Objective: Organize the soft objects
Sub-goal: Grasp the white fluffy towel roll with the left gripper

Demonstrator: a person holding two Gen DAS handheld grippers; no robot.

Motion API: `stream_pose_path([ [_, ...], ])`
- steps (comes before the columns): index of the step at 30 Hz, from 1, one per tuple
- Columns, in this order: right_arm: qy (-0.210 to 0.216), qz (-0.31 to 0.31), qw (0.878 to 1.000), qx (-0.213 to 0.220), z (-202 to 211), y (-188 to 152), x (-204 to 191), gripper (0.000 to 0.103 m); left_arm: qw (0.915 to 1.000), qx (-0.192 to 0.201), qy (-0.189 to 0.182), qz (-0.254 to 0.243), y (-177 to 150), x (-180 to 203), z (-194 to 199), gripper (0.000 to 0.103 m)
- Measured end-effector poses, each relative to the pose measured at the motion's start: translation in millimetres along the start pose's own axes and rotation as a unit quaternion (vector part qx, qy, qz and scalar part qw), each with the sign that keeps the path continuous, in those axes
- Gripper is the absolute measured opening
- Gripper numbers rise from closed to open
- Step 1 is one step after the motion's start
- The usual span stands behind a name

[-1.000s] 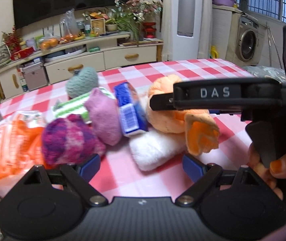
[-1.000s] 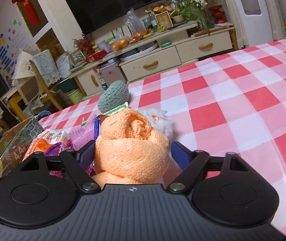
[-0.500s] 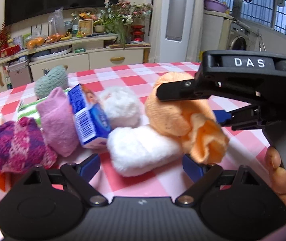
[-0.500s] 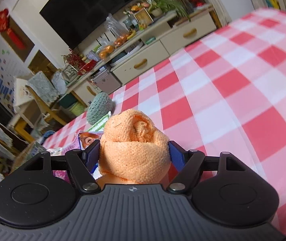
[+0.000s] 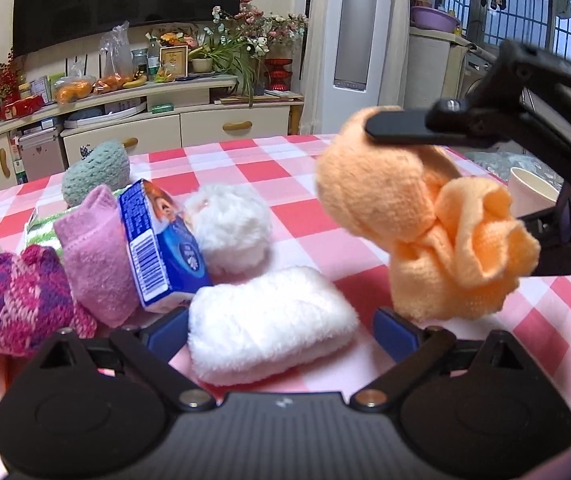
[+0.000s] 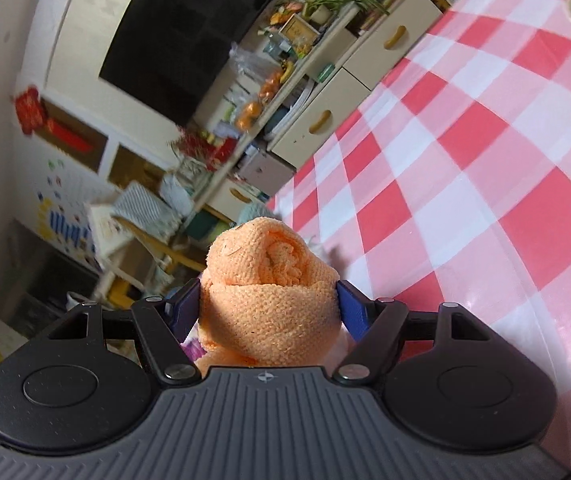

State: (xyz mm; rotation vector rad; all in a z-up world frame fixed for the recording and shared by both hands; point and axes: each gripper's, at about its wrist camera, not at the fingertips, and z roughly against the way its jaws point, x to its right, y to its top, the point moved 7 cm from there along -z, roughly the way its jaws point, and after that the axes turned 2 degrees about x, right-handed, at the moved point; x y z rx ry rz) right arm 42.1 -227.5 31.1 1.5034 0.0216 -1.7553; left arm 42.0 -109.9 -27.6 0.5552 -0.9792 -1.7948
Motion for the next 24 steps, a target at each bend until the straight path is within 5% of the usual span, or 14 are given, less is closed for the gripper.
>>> stream_pose_path([
  [5, -0.107, 0.064, 0.991, 0.041, 5, 2, 3, 0.089, 1.0, -0.002, -0.002, 0.009, 1, 4, -4, 0.099],
  [12, -0.211, 0.17, 0.962, 0.035, -13, -11, -5, 0.089, 0.9993, -0.019, 0.013, 0.031, -1, 2, -14, 0.1],
  [16, -0.24, 0.2, 0.95, 0.022, -20, -14, 1, 0.09, 0.9983, -0.033, 0.022, 0.043, -3, -3, -19, 0.092],
  [24, -0.25, 0.206, 0.946, 0.01, -25, -16, 6, 0.101, 0.9978, -0.042, 0.022, 0.047, -1, -6, -16, 0.07],
])
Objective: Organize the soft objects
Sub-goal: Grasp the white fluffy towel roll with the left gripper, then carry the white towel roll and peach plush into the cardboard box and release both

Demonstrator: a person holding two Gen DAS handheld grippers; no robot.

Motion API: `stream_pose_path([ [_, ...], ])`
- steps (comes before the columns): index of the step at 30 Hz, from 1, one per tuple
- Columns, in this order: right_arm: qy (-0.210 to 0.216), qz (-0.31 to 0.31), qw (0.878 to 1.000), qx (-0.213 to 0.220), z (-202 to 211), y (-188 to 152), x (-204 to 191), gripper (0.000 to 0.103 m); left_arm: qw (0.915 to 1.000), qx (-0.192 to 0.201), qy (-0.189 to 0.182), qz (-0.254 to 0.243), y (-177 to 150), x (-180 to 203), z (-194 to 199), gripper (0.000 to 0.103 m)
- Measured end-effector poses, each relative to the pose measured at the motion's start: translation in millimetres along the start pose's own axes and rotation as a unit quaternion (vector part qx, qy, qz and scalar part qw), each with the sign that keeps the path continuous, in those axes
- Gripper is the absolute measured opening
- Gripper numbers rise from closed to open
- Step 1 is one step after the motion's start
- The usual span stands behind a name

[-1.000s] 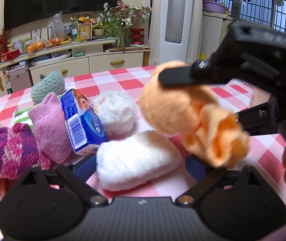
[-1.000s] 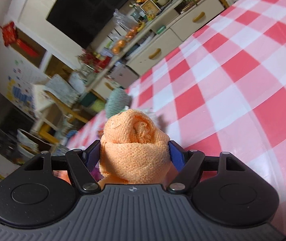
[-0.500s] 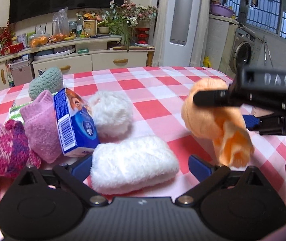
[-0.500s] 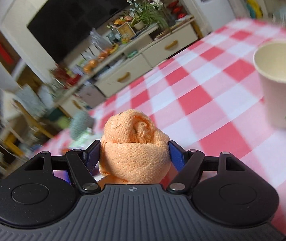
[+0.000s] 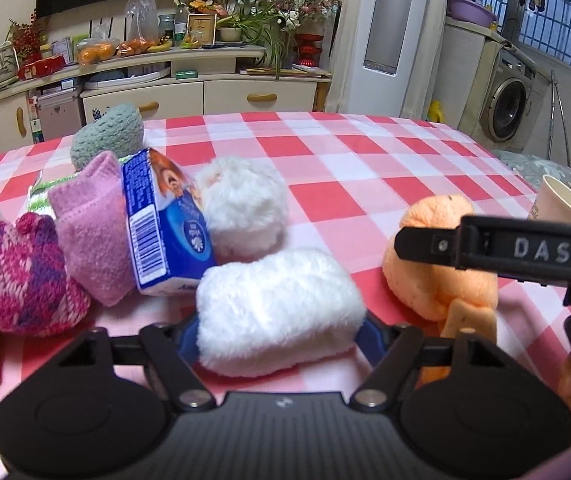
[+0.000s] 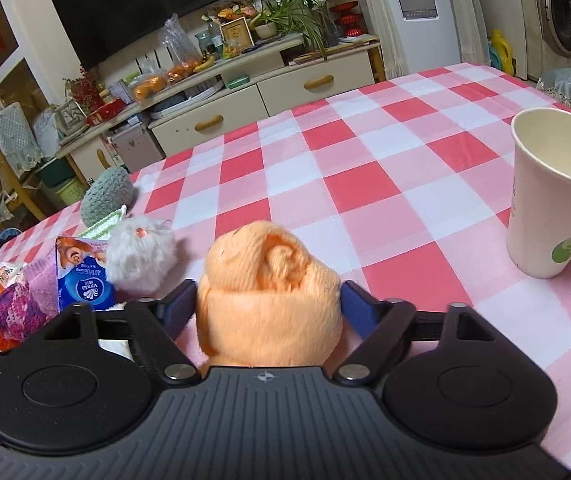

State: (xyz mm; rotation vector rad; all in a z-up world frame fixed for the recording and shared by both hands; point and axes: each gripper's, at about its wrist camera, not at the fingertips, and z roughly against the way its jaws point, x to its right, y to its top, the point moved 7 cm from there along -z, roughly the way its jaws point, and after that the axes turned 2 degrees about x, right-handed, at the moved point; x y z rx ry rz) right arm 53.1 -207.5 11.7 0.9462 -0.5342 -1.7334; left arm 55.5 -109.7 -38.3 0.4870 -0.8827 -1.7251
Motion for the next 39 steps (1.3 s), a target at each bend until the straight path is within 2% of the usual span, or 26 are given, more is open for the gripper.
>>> stream_pose_path([
  [6, -0.015, 0.017, 1.0, -0.009, 1, -6, 8, 0.101, 0.9998, 0.005, -0.016, 0.011, 4, -6, 6, 0.052],
  [11, -0.016, 0.03, 0.999, -0.005, -3, -5, 5, 0.091, 0.9995, 0.01, -0.026, 0.015, 7, -10, 13, 0.032],
  [14, -0.023, 0.055, 0.998, 0.005, -3, -6, 1, 0.089, 0.9993, 0.01, -0.029, 0.022, 7, -13, 16, 0.024],
  [25, -0.025, 0.069, 0.997, 0.018, -6, -9, -11, 0.086, 0.9989, 0.009, -0.034, 0.03, 1, -28, 36, 0.021],
  [39, -0.02, 0.051, 0.998, 0.021, -5, -10, -10, 0.086, 0.9978, 0.033, -0.042, 0.039, 4, -52, 70, 0.021],
])
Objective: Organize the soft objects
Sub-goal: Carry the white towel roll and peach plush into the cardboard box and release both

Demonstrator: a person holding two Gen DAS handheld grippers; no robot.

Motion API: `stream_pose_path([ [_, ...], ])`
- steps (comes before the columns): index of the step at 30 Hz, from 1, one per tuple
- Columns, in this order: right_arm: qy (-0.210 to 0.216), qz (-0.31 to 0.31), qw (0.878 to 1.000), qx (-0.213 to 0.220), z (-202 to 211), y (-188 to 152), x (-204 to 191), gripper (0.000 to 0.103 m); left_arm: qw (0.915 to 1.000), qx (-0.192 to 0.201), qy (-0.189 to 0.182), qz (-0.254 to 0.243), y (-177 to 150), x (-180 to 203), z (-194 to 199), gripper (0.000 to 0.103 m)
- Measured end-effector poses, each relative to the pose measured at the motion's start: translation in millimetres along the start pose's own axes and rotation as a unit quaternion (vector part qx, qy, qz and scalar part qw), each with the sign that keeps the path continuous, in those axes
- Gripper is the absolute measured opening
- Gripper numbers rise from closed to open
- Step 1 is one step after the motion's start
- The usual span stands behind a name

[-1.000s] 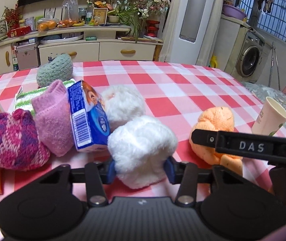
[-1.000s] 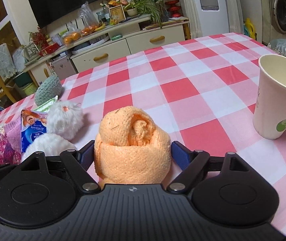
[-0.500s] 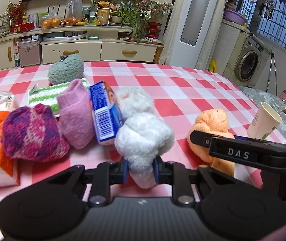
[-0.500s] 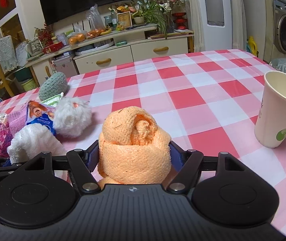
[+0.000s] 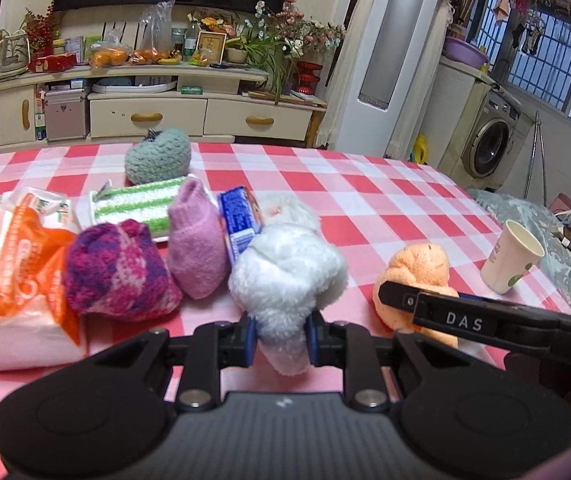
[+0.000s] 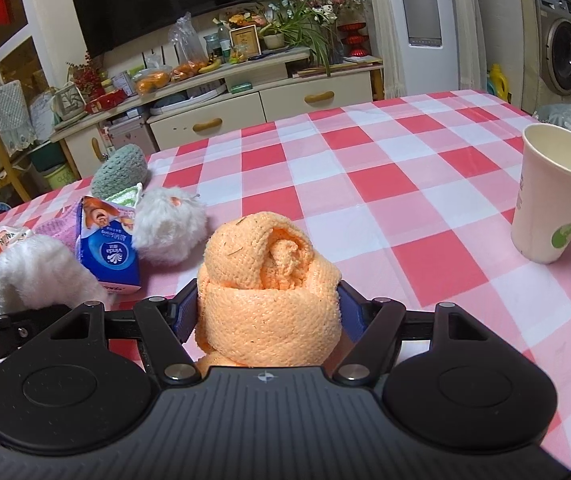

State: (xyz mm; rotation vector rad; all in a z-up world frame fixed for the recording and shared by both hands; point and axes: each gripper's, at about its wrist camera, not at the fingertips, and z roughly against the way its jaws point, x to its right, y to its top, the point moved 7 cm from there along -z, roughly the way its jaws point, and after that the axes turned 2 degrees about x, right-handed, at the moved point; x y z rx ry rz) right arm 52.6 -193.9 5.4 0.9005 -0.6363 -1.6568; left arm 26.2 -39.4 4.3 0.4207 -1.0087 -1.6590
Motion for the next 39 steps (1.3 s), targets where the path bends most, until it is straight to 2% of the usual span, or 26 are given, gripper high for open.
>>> stream_pose_path([
  [7, 0.005, -0.015, 1.0, 0.001, 2, -3, -6, 0.086, 0.9998, 0.018, 0.0, 0.007, 8, -13, 18, 0.021],
  [22, 0.021, 0.0, 1.0, 0.004, 23, -3, -34, 0.086, 0.9976, 0.061, 0.0, 0.033, 23, -46, 60, 0.021],
  [39, 0.062, 0.05, 0.996, 0.029, 49, 9, -87, 0.086, 0.9902, 0.115, 0.015, 0.077, 40, -94, 107, 0.021],
])
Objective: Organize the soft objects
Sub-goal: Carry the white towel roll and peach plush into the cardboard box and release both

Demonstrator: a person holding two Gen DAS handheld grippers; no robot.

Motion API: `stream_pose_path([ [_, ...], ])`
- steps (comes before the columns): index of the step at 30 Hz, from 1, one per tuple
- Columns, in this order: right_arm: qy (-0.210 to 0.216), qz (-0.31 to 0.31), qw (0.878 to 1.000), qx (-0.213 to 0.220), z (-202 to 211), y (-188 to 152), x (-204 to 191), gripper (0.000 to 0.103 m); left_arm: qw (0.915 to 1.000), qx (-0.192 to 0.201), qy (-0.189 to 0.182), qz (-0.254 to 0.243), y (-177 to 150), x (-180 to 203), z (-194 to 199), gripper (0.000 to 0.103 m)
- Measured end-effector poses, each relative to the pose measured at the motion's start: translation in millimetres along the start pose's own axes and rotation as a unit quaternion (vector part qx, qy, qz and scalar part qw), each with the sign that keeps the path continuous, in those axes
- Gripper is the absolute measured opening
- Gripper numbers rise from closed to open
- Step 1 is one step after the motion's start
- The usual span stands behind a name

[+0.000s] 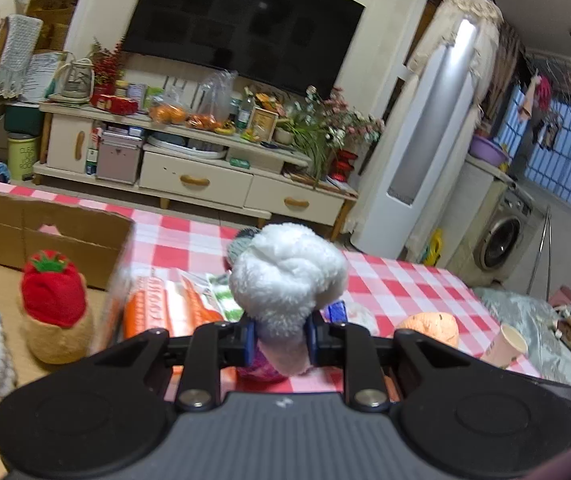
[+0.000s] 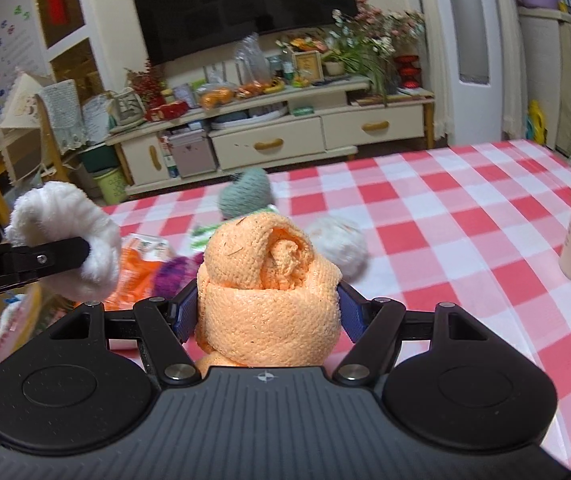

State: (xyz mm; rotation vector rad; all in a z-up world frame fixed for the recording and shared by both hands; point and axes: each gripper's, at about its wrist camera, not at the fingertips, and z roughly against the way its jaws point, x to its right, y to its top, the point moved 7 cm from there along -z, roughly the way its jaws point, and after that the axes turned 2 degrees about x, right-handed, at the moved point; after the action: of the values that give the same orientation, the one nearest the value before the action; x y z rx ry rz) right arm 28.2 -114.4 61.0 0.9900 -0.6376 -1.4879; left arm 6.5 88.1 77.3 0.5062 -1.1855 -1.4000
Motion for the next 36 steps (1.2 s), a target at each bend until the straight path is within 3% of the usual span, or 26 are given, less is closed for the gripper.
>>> stream_pose_path([
  [16, 0.1, 0.045, 0.994, 0.016, 7, 19, -97, 0.086, 0.994, 0.062, 0.061, 0.067, 36, -81, 39, 0.022],
  [27, 0.198, 0.043, 0.979, -0.012, 1, 6, -164, 0.087, 0.981, 0.081, 0.136, 0.112, 49, -149, 54, 0.022],
  [36, 0.226, 0.046, 0.972, -0.047, -15, -8, -188, 0.088, 0.9752, 0.072, 0.167, 0.126, 49, -183, 55, 0.023],
])
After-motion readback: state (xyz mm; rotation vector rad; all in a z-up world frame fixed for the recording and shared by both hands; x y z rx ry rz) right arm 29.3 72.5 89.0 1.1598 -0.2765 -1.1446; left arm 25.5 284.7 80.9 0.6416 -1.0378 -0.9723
